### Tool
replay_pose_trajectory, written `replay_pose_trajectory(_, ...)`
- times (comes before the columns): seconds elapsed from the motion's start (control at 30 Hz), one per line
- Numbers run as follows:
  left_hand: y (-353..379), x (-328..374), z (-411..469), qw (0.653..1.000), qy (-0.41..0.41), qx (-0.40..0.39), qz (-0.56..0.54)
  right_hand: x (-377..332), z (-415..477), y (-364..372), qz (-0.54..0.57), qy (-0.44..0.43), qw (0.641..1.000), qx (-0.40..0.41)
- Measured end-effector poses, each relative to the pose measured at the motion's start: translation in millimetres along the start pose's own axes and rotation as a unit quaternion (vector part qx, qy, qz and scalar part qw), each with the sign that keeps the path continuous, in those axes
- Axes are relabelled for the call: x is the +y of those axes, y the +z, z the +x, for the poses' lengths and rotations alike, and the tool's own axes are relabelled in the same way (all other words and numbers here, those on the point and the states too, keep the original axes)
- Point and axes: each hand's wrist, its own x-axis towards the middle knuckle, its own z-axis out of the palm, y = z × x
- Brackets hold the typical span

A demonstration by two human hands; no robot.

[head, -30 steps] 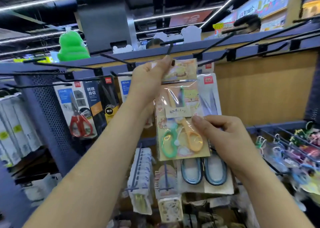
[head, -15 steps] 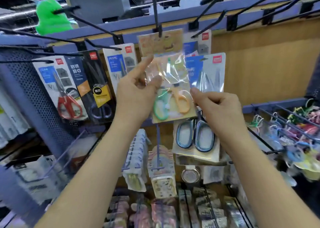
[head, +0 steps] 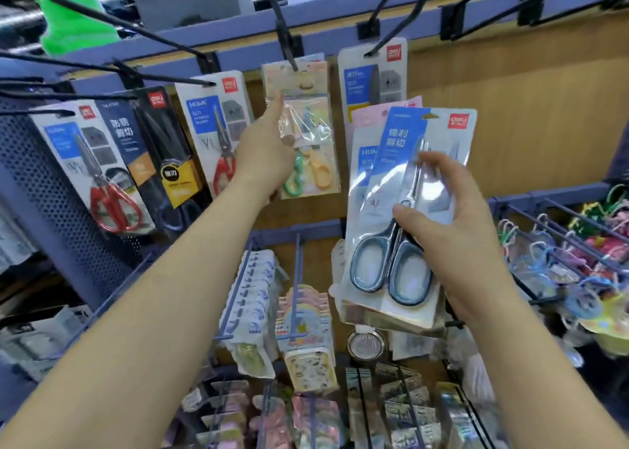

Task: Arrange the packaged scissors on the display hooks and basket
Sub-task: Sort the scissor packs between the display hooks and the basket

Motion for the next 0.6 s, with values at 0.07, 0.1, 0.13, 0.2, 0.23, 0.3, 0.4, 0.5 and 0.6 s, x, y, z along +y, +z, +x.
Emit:
replay_pose_trajectory(0.07,4.5,0.5,3.9,0.999,-0.003,-0.003,0.039,6.1,-0.1,-3.0,0.037,0.012,0.999,-0.005)
replay_pose_trajectory(0.1,6.2,0.6,3.5,0.998,-0.005,-0.009,0.06,8.6,0.0,-4.4,0.05,0.026,0.998,-0.007)
replay_pose_trajectory(0.13,6.7,0.9,1.5,0.996,0.001,-0.01,0.09,11.2,0.8,-5.5,0.061,0.04,0.997,-0.007)
replay_pose_trajectory(0.2,4.1,3.1,-10.6,0.985,0.03,0.015,0.167,12.4,2.3,-6.6,0.104,0.075,0.992,-0.005)
replay_pose_trajectory(0.23,3.2,4.3,-22.3,0.983,0.047,0.036,0.173,12.1,2.8,-6.4,0.14,0.09,0.986,-0.005)
replay_pose_trajectory(0.3,6.8,7.9,-54.9,0.994,0.076,0.027,0.072,9.8,3.2,-4.4,0.202,0.112,0.973,-0.02)
replay_pose_trajectory(0.4,15.9,22.3,-111.2,0.947,-0.069,-0.156,-0.274,9.5,1.7,1.6,0.286,0.15,0.945,-0.051)
replay_pose_trajectory(0.5,24.6,23.5,-133.3,0.836,-0.228,-0.189,-0.461,11.5,-2.4,6.9,0.293,0.159,0.941,-0.05)
replay_pose_trajectory(0.6,26.2,23.5,-134.9,0.81,-0.24,-0.11,-0.523,13.7,-7.8,8.8,0.294,0.153,0.942,-0.056)
